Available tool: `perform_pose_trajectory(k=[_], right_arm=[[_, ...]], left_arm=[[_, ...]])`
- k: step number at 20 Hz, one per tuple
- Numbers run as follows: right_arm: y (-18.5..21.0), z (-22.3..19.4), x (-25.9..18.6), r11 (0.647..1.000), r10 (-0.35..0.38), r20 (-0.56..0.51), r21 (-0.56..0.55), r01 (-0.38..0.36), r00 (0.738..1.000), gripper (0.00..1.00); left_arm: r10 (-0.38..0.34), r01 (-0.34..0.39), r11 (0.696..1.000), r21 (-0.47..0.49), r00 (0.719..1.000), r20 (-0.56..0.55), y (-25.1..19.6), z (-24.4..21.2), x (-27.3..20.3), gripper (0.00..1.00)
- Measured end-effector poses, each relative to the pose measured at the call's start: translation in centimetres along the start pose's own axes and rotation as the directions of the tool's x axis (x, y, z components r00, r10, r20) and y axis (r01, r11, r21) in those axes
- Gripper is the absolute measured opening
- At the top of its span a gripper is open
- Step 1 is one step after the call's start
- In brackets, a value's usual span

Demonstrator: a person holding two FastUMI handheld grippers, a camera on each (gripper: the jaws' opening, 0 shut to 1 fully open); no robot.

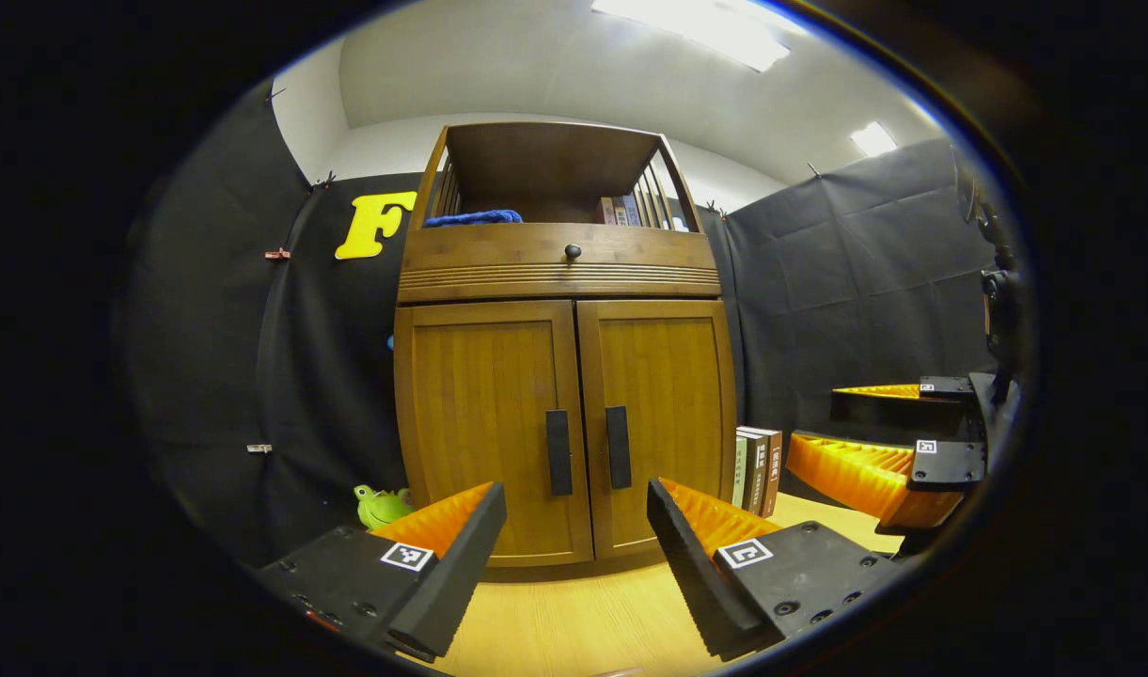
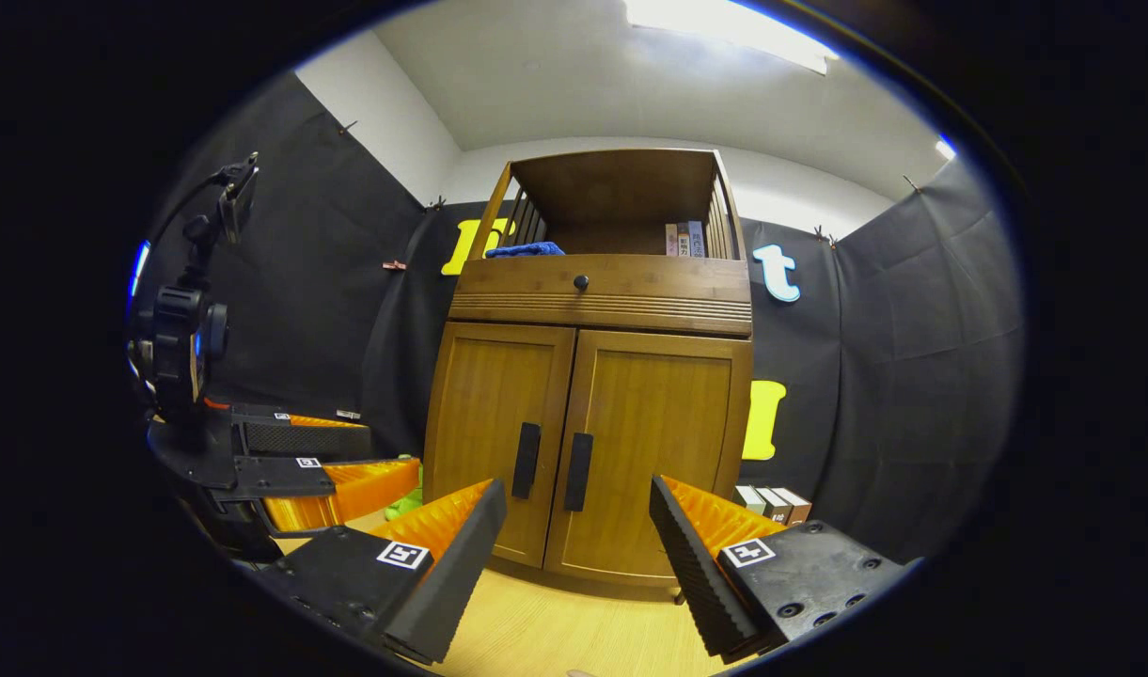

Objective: Open the right door of the double-door shoe cabinet with the right hand, and open the left door with the left hand.

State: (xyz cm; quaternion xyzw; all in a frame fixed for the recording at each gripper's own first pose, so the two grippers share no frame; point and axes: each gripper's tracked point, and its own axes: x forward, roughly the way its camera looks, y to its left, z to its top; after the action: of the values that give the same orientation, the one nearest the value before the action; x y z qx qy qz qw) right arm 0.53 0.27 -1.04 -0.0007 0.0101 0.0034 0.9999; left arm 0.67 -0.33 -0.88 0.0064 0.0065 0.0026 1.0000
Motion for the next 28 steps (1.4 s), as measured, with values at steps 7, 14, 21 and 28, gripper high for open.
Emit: perform_pose_trajectory(k=[7, 14, 21, 28], right_arm=[[0.8, -0.7, 1.9, 1.0, 0.006, -0.017, 0.008, -0.005, 1.0, 0.97], [2.6, -1.3, 6.5, 1.0, 0.008, -0.031, -0.003, -0.008, 0.999, 0.97], [3.9, -3.8, 13.8, 1.0, 0.011, -0.054, 0.002, -0.011, 0.998, 0.96], [1.5, -7.6, 19.9, 0.995, -0.098, -0.118, 0.006, 0.1, 0.988, 0.96]], left_arm=[[0.013, -0.013, 1.0, -0.018, 1.0, 0.011, 1.3, 0.1, -0.8, 0.94], [0.016, -0.015, 0.999, -0.042, 1.0, 0.026, 3.3, 0.1, -2.0, 0.94], [0.009, -0.007, 0.999, -0.053, 0.999, 0.033, 5.5, -0.1, -4.0, 0.94], [0.012, -0.012, 0.998, -0.055, 1.0, 0.008, 7.5, -1.5, -4.2, 0.94]])
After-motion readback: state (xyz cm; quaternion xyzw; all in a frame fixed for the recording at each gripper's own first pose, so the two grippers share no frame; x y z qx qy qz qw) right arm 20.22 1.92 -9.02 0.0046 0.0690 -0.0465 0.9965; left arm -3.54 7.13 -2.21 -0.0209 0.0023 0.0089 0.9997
